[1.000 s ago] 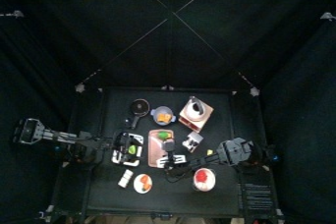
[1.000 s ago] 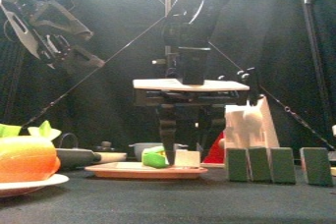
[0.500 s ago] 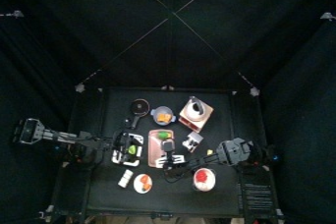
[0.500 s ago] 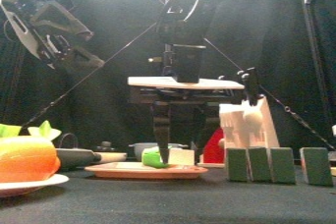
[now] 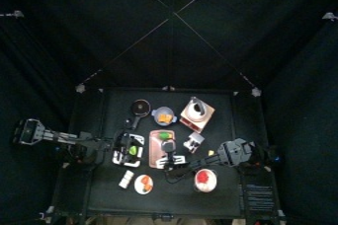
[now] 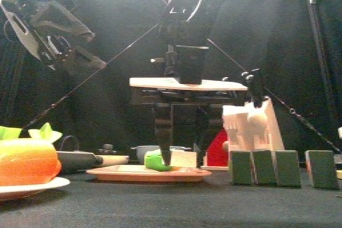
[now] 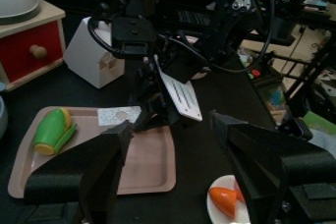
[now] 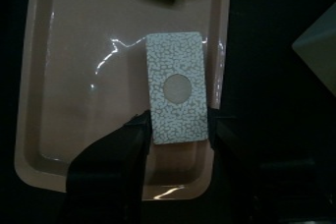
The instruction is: Place rice on plate
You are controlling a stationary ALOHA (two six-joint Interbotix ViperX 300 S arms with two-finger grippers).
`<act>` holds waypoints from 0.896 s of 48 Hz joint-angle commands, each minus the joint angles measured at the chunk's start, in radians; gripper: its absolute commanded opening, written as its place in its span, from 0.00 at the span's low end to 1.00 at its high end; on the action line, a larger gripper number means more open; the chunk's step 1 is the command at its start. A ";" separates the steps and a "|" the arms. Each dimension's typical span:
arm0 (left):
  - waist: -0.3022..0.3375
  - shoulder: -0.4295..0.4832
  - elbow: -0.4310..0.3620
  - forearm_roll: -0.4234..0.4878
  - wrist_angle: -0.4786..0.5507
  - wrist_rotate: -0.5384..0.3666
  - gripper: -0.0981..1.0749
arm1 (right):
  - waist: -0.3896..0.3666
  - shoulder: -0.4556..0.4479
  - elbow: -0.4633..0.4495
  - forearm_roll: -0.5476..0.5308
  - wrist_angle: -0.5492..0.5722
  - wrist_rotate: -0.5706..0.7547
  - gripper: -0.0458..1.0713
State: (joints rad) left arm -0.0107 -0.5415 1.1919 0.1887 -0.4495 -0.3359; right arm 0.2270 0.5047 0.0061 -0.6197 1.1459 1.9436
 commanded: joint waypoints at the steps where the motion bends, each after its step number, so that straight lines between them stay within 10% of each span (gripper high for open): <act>1: 0.000 -0.003 -0.009 0.000 -0.005 0.002 0.92 | -0.005 -0.025 -0.025 -0.003 0.002 0.000 0.80; 43: 0.000 -0.002 -0.009 -0.002 -0.005 0.002 0.92 | -0.005 -0.035 -0.025 -0.015 0.000 -0.018 0.80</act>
State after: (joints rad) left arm -0.0123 -0.5415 1.1934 0.1887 -0.4495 -0.3344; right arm 0.2286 0.5047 0.0031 -0.6243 1.1443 1.9359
